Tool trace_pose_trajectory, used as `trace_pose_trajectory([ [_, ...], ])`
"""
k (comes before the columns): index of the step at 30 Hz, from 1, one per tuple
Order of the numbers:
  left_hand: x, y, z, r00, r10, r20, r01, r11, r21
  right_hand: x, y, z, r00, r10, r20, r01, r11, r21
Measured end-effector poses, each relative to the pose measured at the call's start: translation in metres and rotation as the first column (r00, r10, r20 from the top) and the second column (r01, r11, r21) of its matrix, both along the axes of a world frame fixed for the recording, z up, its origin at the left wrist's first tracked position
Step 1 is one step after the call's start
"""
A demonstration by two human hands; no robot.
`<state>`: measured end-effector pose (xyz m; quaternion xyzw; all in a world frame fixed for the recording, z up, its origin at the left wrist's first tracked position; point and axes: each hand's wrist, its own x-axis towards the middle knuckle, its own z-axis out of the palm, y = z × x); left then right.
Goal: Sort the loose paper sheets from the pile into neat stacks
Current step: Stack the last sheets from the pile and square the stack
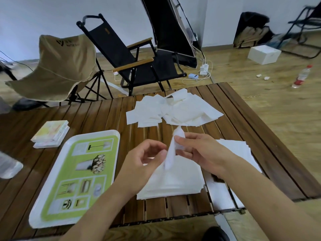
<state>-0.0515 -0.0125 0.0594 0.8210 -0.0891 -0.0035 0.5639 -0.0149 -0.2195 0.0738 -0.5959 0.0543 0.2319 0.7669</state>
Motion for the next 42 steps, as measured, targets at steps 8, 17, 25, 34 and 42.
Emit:
trace_pose_trajectory([
  [8,0.017,-0.005,-0.008,0.845,-0.277,-0.457,-0.011,0.845,-0.534,-0.005,-0.007,0.008,0.978,0.185,0.095,-0.178,0.981,-0.072],
  [17,0.017,-0.005,-0.016,0.977,0.041,-0.208,-0.068,0.990,-0.123,-0.005,-0.015,-0.005,0.944,0.281,0.173,-0.163,0.853,-0.497],
  [25,0.018,-0.011,-0.021,0.995,0.043,-0.091,-0.046,0.999,-0.026,0.006,-0.050,-0.005,0.962,0.158,0.223,0.069,0.649,-0.758],
  [34,0.021,-0.007,-0.029,0.996,-0.008,-0.094,0.011,0.999,0.039,0.014,-0.131,-0.047,0.982,-0.190,0.023,0.122,0.529,-0.840],
  [42,0.032,0.007,-0.042,0.994,0.110,0.024,-0.113,0.967,0.229,0.014,-0.123,-0.031,0.995,-0.095,0.010,0.023,0.137,-0.990],
])
